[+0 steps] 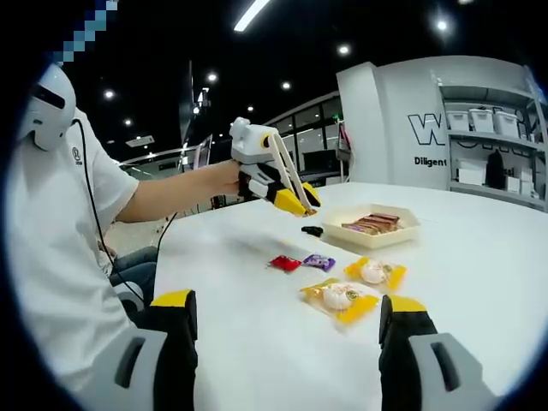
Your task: Place the target food into the container with the food tongs after gripping and lifting it, then release it inside without dropping or visibly crushing the food.
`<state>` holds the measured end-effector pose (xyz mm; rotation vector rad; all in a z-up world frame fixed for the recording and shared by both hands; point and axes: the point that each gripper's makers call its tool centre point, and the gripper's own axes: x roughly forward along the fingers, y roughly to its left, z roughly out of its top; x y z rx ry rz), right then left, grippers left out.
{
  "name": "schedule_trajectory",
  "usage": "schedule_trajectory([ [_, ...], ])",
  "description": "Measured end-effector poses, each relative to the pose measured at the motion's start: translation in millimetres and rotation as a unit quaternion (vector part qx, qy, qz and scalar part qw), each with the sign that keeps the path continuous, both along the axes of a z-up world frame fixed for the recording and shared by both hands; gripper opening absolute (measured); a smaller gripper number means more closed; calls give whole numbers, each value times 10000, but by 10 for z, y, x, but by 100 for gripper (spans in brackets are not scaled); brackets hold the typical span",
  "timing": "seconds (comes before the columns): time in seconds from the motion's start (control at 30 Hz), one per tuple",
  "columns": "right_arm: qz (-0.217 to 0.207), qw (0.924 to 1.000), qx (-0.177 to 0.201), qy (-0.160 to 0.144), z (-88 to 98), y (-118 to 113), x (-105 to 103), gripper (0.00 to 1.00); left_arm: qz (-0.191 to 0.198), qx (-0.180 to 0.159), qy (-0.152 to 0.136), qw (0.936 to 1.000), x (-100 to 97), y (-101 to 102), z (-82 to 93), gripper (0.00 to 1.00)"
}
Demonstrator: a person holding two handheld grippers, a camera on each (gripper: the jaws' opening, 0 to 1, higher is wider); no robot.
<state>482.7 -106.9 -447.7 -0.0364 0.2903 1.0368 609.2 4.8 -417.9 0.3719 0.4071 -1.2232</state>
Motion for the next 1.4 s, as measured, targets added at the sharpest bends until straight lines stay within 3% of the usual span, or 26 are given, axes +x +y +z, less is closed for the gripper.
schedule_trajectory([
  [0.33, -32, 10000, -12, 14, -2, -22, 26, 88, -12, 278, -133, 9995, 404, 116, -61, 19],
  [0.87, -119, 9999, -56, 88, -51, -73, 81, 88, 85, 400, -208, 9989, 1028, 282, -178, 19],
  [1.4, -202, 9996, -112, 168, -103, -135, 134, 88, -209, 796, -326, 9961, 1333, 339, -450, 19],
])
